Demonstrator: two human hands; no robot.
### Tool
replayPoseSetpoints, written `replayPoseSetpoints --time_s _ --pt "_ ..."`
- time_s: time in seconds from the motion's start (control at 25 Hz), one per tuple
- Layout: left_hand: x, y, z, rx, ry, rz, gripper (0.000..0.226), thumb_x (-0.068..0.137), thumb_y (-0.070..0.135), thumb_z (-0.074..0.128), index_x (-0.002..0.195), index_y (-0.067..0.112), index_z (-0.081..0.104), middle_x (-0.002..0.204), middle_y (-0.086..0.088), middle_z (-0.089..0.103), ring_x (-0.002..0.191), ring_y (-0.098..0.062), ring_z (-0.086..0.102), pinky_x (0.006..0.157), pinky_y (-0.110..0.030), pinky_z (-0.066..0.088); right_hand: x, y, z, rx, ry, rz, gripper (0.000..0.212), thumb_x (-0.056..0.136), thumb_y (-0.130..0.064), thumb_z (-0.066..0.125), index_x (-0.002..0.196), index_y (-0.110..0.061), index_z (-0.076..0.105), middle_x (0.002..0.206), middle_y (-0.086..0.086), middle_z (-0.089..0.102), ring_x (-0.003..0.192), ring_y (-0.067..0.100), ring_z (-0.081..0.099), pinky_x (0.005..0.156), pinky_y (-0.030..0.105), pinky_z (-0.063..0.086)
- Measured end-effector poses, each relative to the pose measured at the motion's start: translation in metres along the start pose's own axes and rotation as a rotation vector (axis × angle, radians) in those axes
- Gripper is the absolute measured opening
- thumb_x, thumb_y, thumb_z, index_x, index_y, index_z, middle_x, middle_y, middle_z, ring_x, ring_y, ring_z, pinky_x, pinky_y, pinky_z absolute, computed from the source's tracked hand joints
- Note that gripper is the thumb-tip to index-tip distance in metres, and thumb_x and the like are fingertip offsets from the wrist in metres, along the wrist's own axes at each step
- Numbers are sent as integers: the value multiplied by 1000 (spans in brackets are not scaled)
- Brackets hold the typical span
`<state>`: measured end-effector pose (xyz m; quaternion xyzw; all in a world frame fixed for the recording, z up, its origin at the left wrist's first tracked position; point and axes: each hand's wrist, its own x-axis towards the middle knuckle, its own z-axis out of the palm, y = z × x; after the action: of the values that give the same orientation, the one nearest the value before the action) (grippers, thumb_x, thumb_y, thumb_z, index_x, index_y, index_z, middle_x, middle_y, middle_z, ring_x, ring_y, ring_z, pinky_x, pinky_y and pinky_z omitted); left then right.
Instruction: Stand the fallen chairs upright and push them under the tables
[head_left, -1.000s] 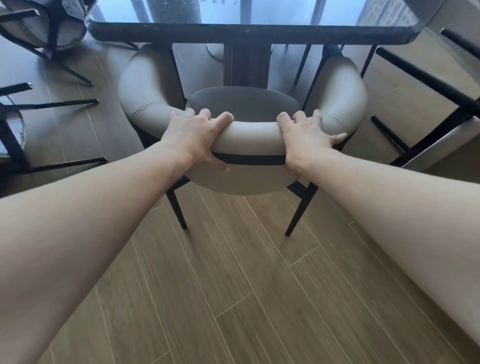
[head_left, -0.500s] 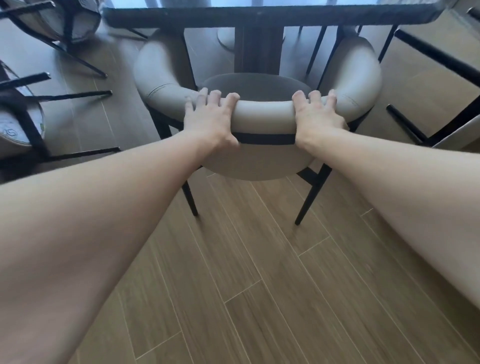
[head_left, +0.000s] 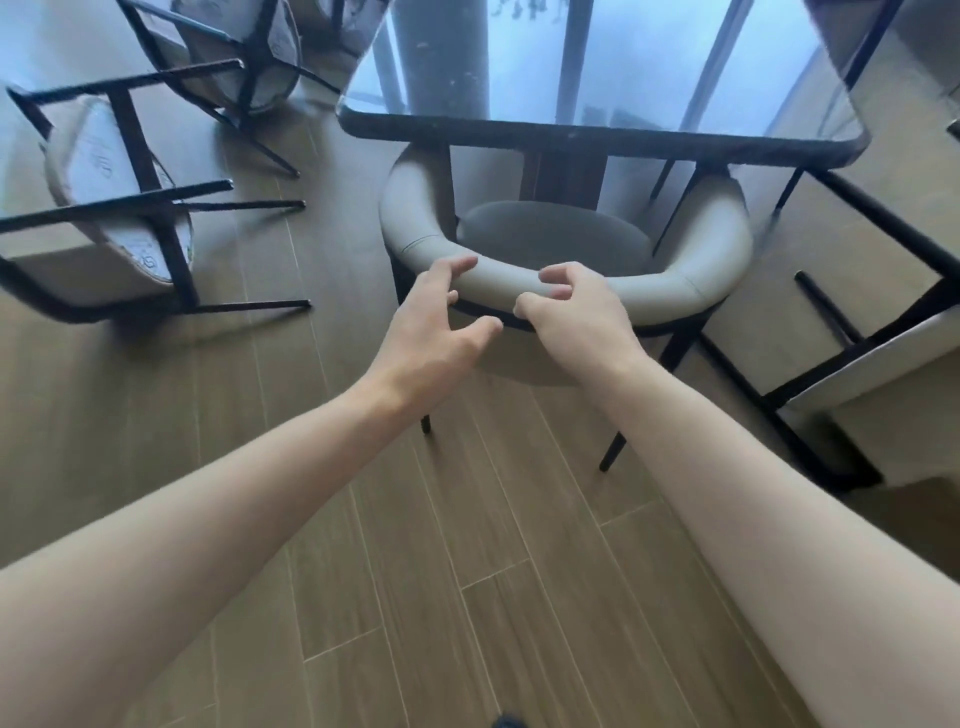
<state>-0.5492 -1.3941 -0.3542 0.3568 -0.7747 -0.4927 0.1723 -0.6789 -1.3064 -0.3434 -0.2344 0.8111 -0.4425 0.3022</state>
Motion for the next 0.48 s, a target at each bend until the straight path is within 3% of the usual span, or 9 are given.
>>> replayPoseSetpoints --time_s 0.08,0.2,0.24,0.4,0.48 --pt "-28 33 -21 -54 63 -33 47 96 16 60 139 33 51 137 18 54 128 -2 49 101 -18 39 -38 -35 -16 107 -41 -49 41 90 -26 64 131 -26 58 124 -4 62 102 8 61 75 22 48" --pt "-73 81 -51 -225 141 -83 38 97 16 61 129 36 59 115 32 57 107 23 53 77 1 40 -94 -77 -45 236 -57 -113 30 92 -23 63 120 -31 64 114 -13 68 105 2 64 92 33 55" --pt "-89 96 -62 -288 159 -83 36 97 16 62 128 34 61 116 32 59 107 24 54 77 -1 42 -113 -89 -51 269 -66 -131 29 92 -21 63 118 -32 66 113 -14 69 105 0 64 95 35 55" --pt "-154 141 -113 -438 207 -12 43 83 31 67 124 41 65 128 24 66 123 6 58 100 -23 45 -187 -129 -63 411 -201 -185 33 93 -12 63 119 -33 67 116 -13 72 108 2 67 100 41 53" --pt "-184 153 -138 -455 213 37 48 76 38 70 123 45 65 131 25 65 125 3 59 101 -30 45 -213 -144 -62 446 -274 -198 36 93 -11 64 119 -35 67 117 -14 72 110 6 68 100 43 53"
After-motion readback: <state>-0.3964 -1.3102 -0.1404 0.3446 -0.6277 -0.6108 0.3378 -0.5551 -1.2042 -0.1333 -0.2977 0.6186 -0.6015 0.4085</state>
